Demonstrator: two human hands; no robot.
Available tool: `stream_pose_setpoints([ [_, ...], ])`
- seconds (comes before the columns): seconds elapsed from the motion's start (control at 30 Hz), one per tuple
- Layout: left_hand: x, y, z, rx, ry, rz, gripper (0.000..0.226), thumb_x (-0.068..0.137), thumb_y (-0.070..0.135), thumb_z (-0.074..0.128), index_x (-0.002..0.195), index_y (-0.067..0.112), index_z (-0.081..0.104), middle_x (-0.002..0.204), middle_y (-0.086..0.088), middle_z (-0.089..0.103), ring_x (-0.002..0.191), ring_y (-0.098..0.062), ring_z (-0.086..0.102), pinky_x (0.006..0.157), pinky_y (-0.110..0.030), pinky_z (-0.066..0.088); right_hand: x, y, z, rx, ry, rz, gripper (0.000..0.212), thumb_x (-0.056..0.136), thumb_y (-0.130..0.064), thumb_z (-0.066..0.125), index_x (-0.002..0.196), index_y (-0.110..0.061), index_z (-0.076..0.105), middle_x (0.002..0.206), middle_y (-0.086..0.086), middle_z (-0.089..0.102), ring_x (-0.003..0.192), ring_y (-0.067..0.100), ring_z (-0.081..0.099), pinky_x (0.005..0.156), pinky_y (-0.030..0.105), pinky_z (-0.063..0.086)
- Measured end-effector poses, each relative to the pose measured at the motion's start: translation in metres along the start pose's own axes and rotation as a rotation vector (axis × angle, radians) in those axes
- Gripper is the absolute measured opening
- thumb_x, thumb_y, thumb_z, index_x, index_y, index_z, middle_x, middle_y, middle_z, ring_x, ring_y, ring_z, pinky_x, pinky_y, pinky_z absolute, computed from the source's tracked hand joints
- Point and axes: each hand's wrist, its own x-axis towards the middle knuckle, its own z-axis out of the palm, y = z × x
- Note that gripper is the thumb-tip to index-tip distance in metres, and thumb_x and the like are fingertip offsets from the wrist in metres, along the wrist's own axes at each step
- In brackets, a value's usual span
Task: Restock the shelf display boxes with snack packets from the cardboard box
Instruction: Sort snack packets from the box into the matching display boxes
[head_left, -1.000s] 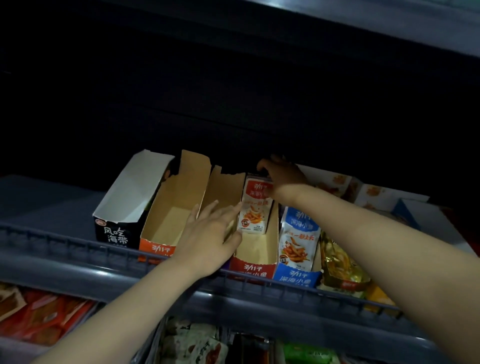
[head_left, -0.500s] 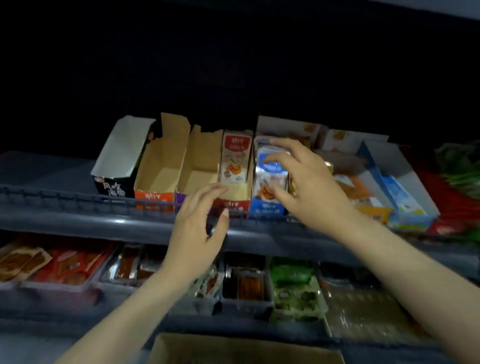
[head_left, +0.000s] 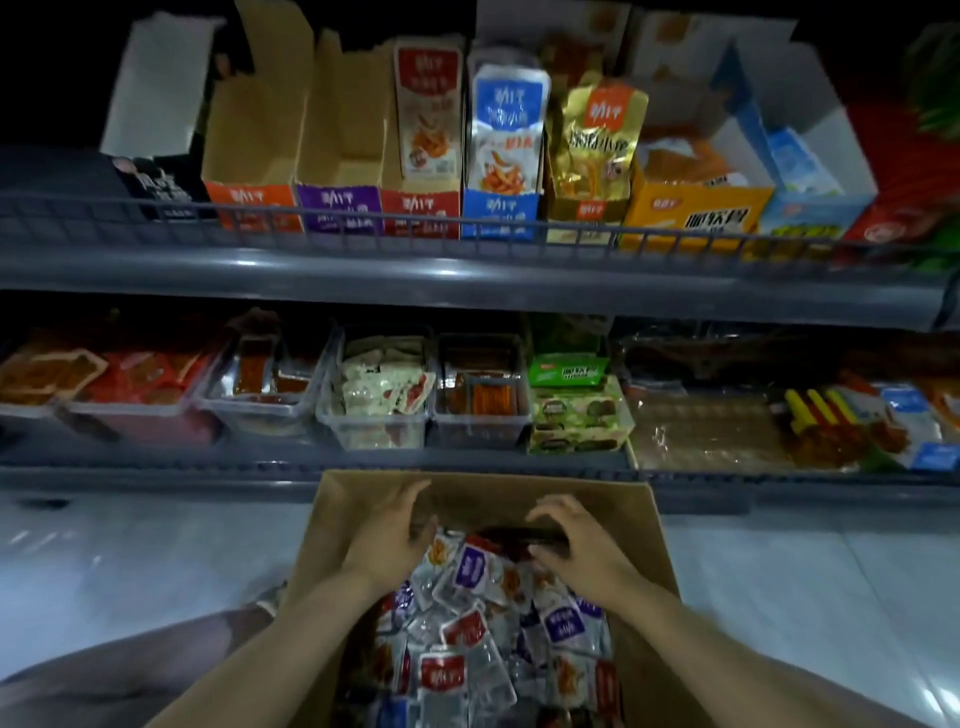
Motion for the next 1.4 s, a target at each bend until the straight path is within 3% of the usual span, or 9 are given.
stream_pose_setpoints([
  [0.13, 0.004, -0.026, 0.039, 0.011, -0.147, -0.184, 0.06, 0.096, 0.039, 0.051, 0.148, 0.02, 0.027, 0.151, -0.001, 0.035, 0.134, -0.018, 0.04, 0.106, -0.027, 0.033, 0.016, 0.051, 0.057, 0.339, -0.046, 0.397, 0.032, 0.087, -0.038, 0.067, 0.111, -0.024, 0.05, 0.121, -0.002, 0.046, 0.105, 0.012, 0.049, 0.084, 0.021, 0.04],
  [0.27, 0.02, -0.044, 0.067, 0.038, -0.22, -0.248, 0.057, 0.095, 0.039, 0.051, 0.145, 0.022, 0.03, 0.15, -0.002, 0.036, 0.133, -0.02, 0.04, 0.108, -0.03, 0.035, 0.026, 0.093, 0.09, 0.508, -0.046, 0.62, 0.047, 0.086, -0.037, 0.069, 0.121, -0.012, 0.05, 0.125, 0.004, 0.048, 0.112, 0.019, 0.049, 0.084, 0.026, 0.037],
  [0.6, 0.055, -0.067, 0.122, 0.006, -0.355, -0.399, 0.066, 0.096, 0.04, 0.049, 0.152, 0.021, 0.019, 0.157, -0.006, 0.024, 0.14, -0.025, 0.031, 0.108, -0.029, 0.035, 0.058, 0.144, 0.117, 0.886, 0.131, 0.767, 0.066, 0.071, -0.044, 0.079, 0.127, -0.018, 0.053, 0.125, 0.004, 0.06, 0.111, 0.024, 0.058, 0.098, 0.043, 0.048],
  [0.77, 0.066, -0.072, 0.139, -0.134, -0.433, -0.377, 0.058, 0.099, 0.038, 0.045, 0.151, 0.028, 0.02, 0.158, 0.002, 0.021, 0.141, -0.02, 0.029, 0.108, -0.024, 0.031, 0.09, 0.148, 0.113, 1.054, 0.185, 0.818, 0.054, 0.082, -0.04, 0.071, 0.13, -0.032, 0.047, 0.127, 0.005, 0.057, 0.112, 0.028, 0.057, 0.098, 0.048, 0.048],
  [0.97, 0.075, -0.078, 0.146, -0.191, -0.467, -0.385, 0.06, 0.1, 0.036, 0.043, 0.152, 0.027, 0.015, 0.159, 0.001, 0.015, 0.143, -0.02, 0.025, 0.105, -0.024, 0.032, 0.109, 0.15, 0.129, 0.981, 0.193, 0.904, 0.032, 0.092, -0.037, 0.059, 0.119, -0.021, 0.062, 0.124, 0.01, 0.061, 0.112, 0.03, 0.057, 0.102, 0.047, 0.044],
  [1.07, 0.072, -0.084, 0.146, -0.162, -0.539, -0.398, 0.062, 0.1, 0.04, 0.04, 0.153, 0.026, 0.01, 0.161, 0.001, 0.007, 0.146, -0.022, 0.018, 0.109, -0.027, 0.028, 0.101, 0.148, 0.135, 1.121, 0.405, 0.938, 0.015, 0.084, -0.009, 0.07, 0.098, -0.004, 0.071, 0.109, 0.012, 0.068, 0.104, 0.028, 0.062, 0.096, 0.04, 0.049],
  [1.17, 0.065, -0.087, 0.146, -0.223, -0.55, -0.432, 0.061, 0.101, 0.038, 0.04, 0.153, 0.024, 0.01, 0.16, 0.001, 0.007, 0.146, -0.022, 0.016, 0.11, -0.03, 0.027, 0.085, 0.145, 0.136, 1.201, 0.363, 0.914, 0.014, 0.081, 0.002, 0.069, 0.089, -0.009, 0.071, 0.107, 0.014, 0.068, 0.097, 0.029, 0.065, 0.085, 0.037, 0.055],
  [1.3, 0.056, -0.085, 0.15, -0.335, -0.513, -0.494, 0.059, 0.101, 0.035, 0.042, 0.151, 0.02, 0.017, 0.159, -0.002, 0.016, 0.144, -0.024, 0.023, 0.106, -0.029, 0.032, 0.071, 0.136, 0.136, 1.17, 0.167, 0.836, 0.026, 0.08, 0.003, 0.071, 0.095, -0.009, 0.054, 0.108, 0.009, 0.058, 0.094, 0.027, 0.061, 0.066, 0.028, 0.053],
  [1.4, 0.051, -0.074, 0.153, -0.403, -0.493, -0.513, 0.053, 0.101, 0.028, 0.044, 0.148, 0.015, 0.023, 0.15, 0.001, 0.029, 0.139, -0.02, 0.03, 0.101, -0.022, 0.031, 0.071, 0.126, 0.145, 1.123, 0.269, 0.835, 0.037, 0.082, 0.013, 0.063, 0.113, -0.003, 0.048, 0.107, 0.009, 0.054, 0.094, 0.025, 0.056, 0.067, 0.027, 0.049],
])
